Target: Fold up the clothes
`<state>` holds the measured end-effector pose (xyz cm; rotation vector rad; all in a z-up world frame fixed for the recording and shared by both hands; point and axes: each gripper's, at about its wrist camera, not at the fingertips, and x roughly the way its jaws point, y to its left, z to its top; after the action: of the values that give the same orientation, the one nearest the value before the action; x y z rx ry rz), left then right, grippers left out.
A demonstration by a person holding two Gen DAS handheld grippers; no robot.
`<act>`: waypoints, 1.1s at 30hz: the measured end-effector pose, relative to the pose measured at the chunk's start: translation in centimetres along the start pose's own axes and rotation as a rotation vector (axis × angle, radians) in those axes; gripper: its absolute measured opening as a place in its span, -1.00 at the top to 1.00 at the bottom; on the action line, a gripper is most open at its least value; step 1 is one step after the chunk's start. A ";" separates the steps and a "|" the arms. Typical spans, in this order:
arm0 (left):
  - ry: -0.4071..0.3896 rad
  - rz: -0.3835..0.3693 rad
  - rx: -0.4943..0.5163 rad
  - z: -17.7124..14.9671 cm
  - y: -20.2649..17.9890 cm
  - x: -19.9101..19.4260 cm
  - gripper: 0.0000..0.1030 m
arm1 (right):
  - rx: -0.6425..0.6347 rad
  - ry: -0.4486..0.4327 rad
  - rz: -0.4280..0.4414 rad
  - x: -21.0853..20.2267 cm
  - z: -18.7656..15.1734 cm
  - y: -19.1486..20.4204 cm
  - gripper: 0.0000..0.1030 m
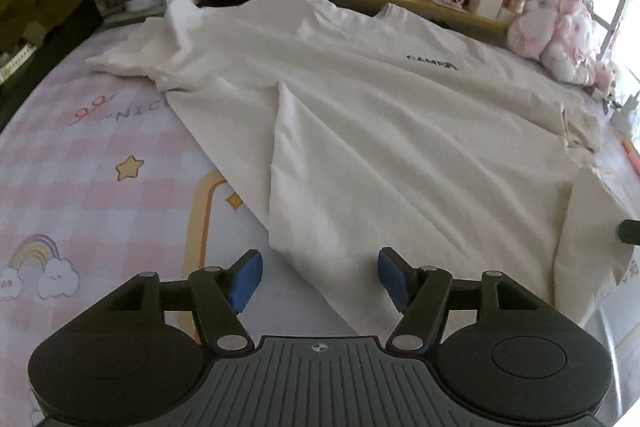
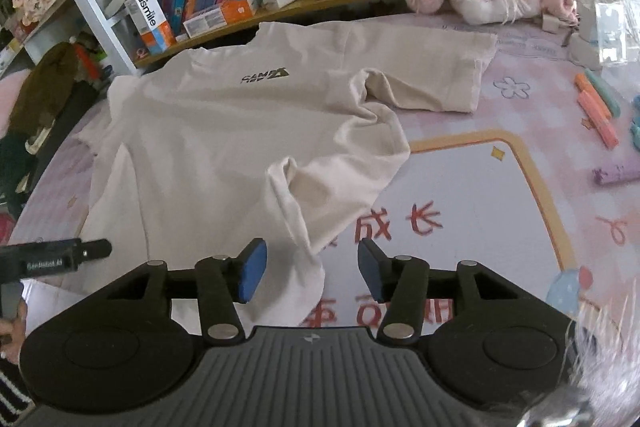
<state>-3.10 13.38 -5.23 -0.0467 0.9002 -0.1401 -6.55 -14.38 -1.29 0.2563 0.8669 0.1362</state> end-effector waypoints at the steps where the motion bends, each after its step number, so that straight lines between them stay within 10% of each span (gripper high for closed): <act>1: -0.008 -0.007 -0.013 -0.1 0.2 -0.1 0.14 | -0.007 0.010 0.009 0.3 0.1 0.0 0.44; 3: -0.014 -0.050 -0.052 0.0 0.8 -0.4 0.87 | -0.019 0.036 0.047 0.7 0.2 0.2 0.85; 14: -0.098 0.074 -0.226 -1.8 8.1 -13.1 0.91 | 0.048 0.008 -0.050 -4.6 -1.5 -4.3 0.88; 33: -0.018 0.325 -0.331 -9.2 13.1 -18.2 0.82 | 0.067 0.087 0.001 -7.3 -5.3 -5.1 0.87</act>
<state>-20.07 29.12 1.91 -0.2079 0.8944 0.3127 -15.22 -20.01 -0.58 0.3155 0.9589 0.1205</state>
